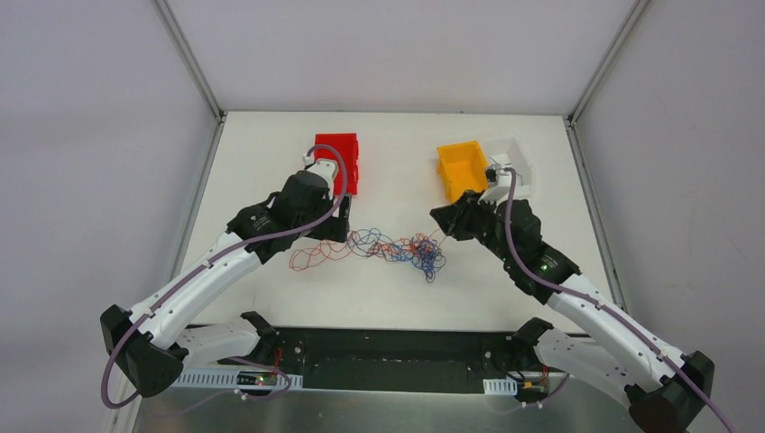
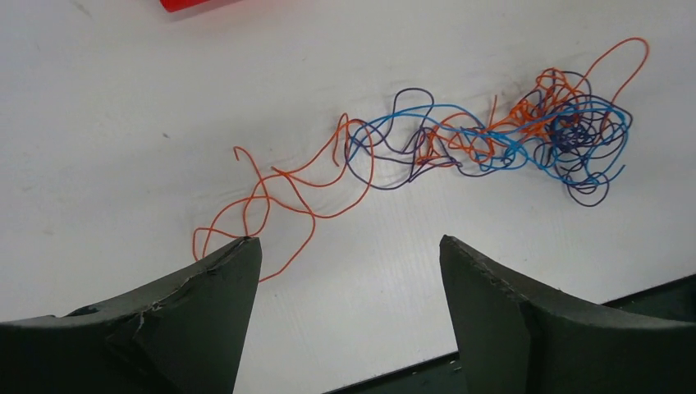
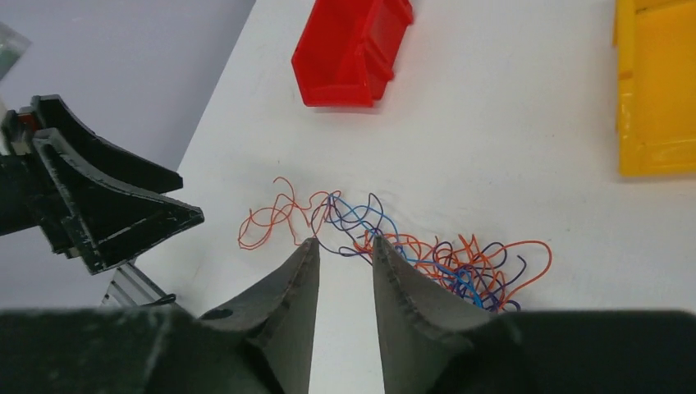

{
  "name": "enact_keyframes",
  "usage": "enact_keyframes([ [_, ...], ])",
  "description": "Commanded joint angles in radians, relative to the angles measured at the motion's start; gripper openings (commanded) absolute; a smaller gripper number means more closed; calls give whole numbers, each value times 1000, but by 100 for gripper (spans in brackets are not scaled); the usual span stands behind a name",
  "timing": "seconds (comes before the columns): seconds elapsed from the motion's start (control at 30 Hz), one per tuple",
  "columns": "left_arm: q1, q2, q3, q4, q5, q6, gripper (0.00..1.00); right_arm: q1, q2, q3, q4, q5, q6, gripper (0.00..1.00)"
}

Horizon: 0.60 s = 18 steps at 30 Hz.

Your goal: Untangle the cables

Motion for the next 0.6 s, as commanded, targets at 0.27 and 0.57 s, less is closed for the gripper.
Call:
enact_keyframes([
  [0.27, -1, 6, -45, 184, 202, 42, 76, -2, 341, 147, -326, -75, -71, 53],
  [0.57, -1, -50, -96, 204, 203, 40, 76, -2, 548, 232, -328, -79, -162, 48],
])
